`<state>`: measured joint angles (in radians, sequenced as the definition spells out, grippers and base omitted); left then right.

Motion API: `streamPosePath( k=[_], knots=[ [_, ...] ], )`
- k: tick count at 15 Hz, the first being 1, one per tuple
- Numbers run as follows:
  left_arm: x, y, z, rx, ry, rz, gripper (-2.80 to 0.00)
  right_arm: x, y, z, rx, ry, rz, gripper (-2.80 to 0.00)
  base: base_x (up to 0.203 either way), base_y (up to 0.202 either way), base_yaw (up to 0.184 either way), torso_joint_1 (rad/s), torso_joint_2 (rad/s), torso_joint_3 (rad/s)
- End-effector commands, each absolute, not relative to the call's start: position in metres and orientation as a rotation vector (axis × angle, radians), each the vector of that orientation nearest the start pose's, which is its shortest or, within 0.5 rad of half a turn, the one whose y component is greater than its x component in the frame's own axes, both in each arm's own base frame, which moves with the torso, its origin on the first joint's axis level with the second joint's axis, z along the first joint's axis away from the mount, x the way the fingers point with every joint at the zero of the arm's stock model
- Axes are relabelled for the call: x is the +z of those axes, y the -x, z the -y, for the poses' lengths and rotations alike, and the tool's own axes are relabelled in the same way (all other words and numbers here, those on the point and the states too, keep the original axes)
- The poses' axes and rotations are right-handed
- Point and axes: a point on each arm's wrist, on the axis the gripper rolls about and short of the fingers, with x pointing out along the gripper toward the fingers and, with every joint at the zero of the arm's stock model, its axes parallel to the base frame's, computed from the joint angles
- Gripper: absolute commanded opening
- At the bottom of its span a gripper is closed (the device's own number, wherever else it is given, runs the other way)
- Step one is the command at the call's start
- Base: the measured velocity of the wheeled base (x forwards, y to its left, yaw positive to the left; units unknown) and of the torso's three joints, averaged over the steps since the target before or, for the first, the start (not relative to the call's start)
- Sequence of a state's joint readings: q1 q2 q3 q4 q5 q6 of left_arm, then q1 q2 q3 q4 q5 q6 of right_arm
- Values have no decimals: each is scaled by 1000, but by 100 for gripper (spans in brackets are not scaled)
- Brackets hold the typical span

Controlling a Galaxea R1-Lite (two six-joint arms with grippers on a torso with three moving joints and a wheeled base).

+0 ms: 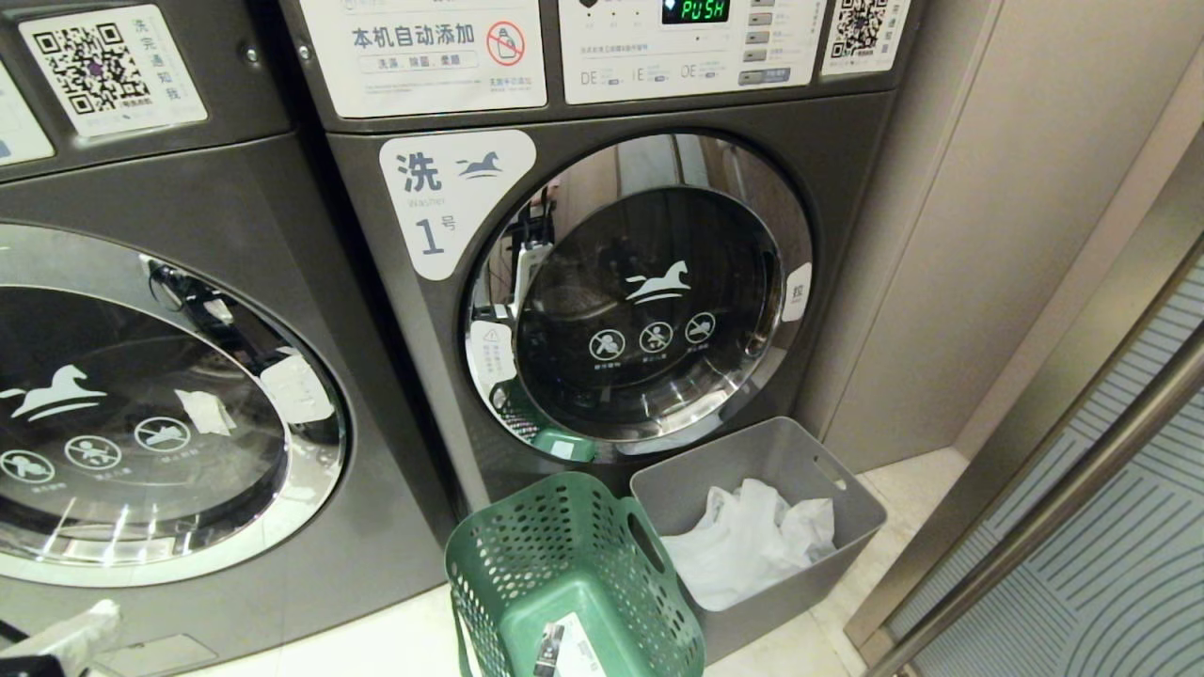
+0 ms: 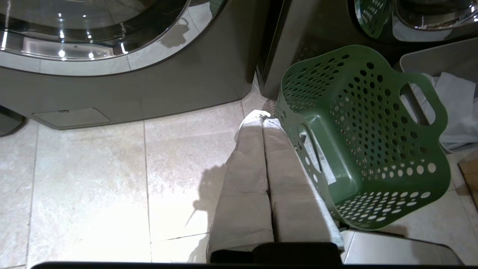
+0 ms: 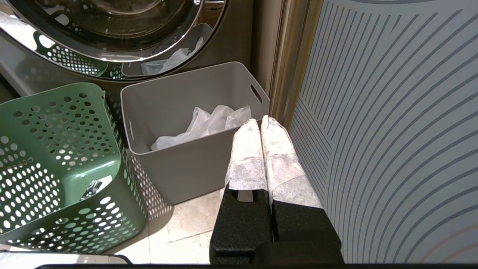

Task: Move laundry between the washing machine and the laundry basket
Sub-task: Open the lid of the washing machine

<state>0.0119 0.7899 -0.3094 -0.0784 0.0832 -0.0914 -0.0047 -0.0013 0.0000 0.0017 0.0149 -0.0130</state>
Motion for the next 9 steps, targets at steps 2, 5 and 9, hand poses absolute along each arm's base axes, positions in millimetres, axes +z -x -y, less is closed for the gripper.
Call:
streamPosePath(
  k=[2, 5, 9],
  knots=[
    [155, -118, -4, 118, 116, -447, -280, 75, 23, 0, 11, 14, -1, -280, 0, 0, 0, 0, 0, 0],
    [152, -155, -10, 59, 164, -388, -280, 75, 23, 0, 11, 14, -1, -280, 0, 0, 0, 0, 0, 0],
    [141, -194, -36, 27, 194, -311, -280, 75, 23, 0, 11, 14, -1, -280, 0, 0, 0, 0, 0, 0]
  ],
)
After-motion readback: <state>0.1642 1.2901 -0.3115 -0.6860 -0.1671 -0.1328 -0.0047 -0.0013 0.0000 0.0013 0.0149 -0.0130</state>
